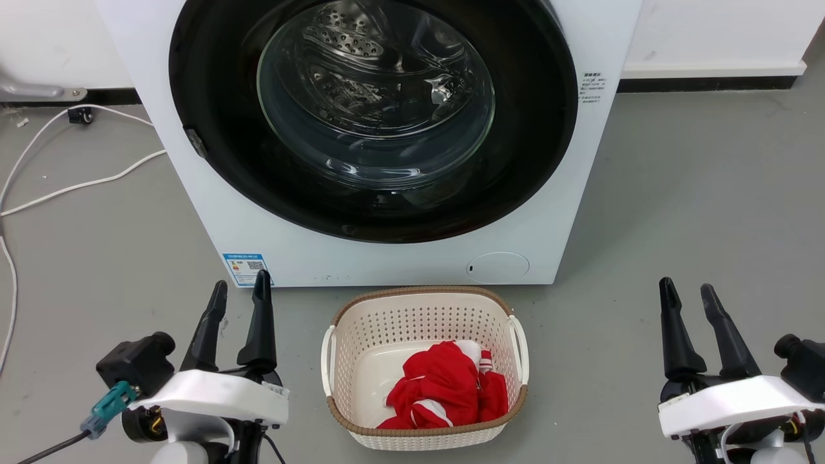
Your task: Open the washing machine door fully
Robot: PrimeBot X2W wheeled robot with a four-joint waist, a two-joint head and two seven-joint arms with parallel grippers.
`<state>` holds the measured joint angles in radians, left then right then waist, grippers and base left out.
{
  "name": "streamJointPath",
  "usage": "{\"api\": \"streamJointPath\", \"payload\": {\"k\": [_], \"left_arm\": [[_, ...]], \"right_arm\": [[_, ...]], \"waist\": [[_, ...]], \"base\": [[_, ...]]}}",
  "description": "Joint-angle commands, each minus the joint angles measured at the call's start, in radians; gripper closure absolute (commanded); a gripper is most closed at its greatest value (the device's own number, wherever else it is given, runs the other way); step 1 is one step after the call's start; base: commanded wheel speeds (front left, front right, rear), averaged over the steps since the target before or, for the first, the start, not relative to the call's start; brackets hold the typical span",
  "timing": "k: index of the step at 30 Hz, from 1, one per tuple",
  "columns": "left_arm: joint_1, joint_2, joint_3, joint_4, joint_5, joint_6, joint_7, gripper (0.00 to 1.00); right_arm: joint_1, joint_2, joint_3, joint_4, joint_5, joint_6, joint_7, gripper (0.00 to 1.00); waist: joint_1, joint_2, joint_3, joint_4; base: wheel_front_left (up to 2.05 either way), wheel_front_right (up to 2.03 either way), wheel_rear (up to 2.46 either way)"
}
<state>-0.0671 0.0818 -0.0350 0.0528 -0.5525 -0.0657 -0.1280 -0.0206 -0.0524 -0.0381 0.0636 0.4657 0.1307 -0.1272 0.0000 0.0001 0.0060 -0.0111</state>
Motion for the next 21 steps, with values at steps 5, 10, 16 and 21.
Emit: {"api": "streamJointPath", "payload": {"k": [5, 10, 16, 21], "left_arm": [[-0.002, 0.016, -0.019, -0.012, 0.076, 0.017, -0.022, 0.00], [0.003, 0.024, -0.033, -0.014, 0.127, 0.029, -0.035, 0.00], [0.003, 0.032, -0.046, -0.016, 0.189, 0.046, -0.049, 0.00], [0.003, 0.040, -0.060, -0.020, 0.246, 0.062, -0.063, 0.00]], "right_arm": [[-0.001, 0.002, 0.008, -0.018, -0.073, 0.000, -0.018, 0.00], [0.004, 0.002, 0.010, -0.022, -0.117, 0.000, -0.024, 0.00], [0.006, 0.002, 0.014, -0.028, -0.178, 0.000, -0.025, 0.00], [0.011, 0.003, 0.020, -0.036, -0.235, 0.000, -0.023, 0.00]], "waist": [[0.0000, -0.0001, 0.001, -0.001], [0.0000, -0.0001, 0.001, -0.002], [0.0000, -0.0001, 0.002, -0.004], [0.0000, -0.0001, 0.004, -0.005]], "base": [[0.00, 0.00, 0.00], [0.00, 0.00, 0.00], [0.00, 0.00, 0.00], [0.00, 0.00, 0.00]]}}
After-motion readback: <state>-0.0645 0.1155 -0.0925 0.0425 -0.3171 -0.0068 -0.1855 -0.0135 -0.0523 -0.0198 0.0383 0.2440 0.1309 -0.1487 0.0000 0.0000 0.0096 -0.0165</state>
